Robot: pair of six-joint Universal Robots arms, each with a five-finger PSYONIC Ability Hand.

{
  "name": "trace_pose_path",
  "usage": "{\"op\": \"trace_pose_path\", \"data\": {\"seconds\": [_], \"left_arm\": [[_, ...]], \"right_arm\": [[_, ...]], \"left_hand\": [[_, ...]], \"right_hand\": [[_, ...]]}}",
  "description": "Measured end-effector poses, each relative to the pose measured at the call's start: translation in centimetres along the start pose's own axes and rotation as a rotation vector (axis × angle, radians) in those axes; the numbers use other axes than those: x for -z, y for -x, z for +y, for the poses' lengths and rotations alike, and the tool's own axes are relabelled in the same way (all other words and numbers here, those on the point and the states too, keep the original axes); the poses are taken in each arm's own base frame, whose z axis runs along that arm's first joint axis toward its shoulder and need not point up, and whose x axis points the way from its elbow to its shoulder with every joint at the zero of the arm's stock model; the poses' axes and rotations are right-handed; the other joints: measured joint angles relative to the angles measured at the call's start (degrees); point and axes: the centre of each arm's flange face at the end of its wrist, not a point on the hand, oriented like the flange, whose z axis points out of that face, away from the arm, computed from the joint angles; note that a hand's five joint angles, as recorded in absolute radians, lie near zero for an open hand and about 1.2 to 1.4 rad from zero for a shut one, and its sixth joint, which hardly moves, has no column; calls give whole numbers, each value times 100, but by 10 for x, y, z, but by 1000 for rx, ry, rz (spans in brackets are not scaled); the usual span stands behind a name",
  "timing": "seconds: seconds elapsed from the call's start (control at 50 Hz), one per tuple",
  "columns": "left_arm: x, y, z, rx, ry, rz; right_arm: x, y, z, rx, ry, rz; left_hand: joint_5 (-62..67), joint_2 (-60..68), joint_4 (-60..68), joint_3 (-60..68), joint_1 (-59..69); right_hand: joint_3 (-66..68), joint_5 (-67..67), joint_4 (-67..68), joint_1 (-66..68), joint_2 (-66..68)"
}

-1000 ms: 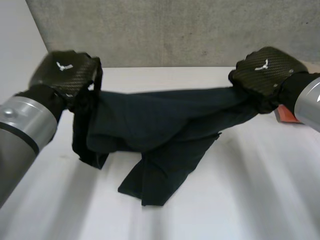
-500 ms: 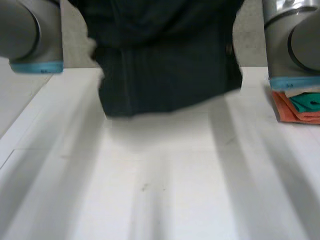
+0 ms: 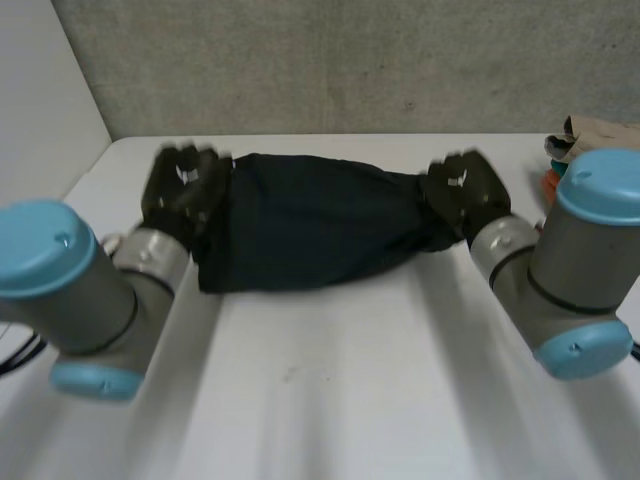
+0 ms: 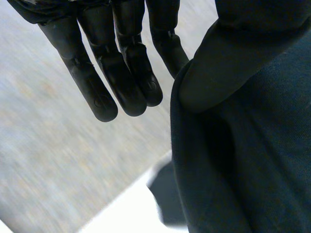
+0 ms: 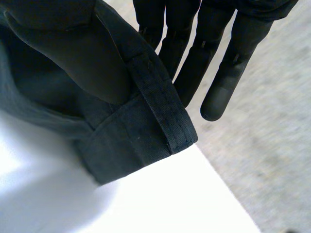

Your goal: Fold the laundry.

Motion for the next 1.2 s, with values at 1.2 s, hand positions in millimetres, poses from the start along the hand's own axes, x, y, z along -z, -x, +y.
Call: {"op": "trace_pose_path", "data": {"seconds": [1.2], "left_arm": [[-178,28,14,-89,-356,-90]], "right_arm": [[-125,-16,11,22,-232,329]], "left_hand": [[0,-2,0,-2,-1]], "right_hand": [[-1867,-1829,-1918,-1608,-1882]]}}
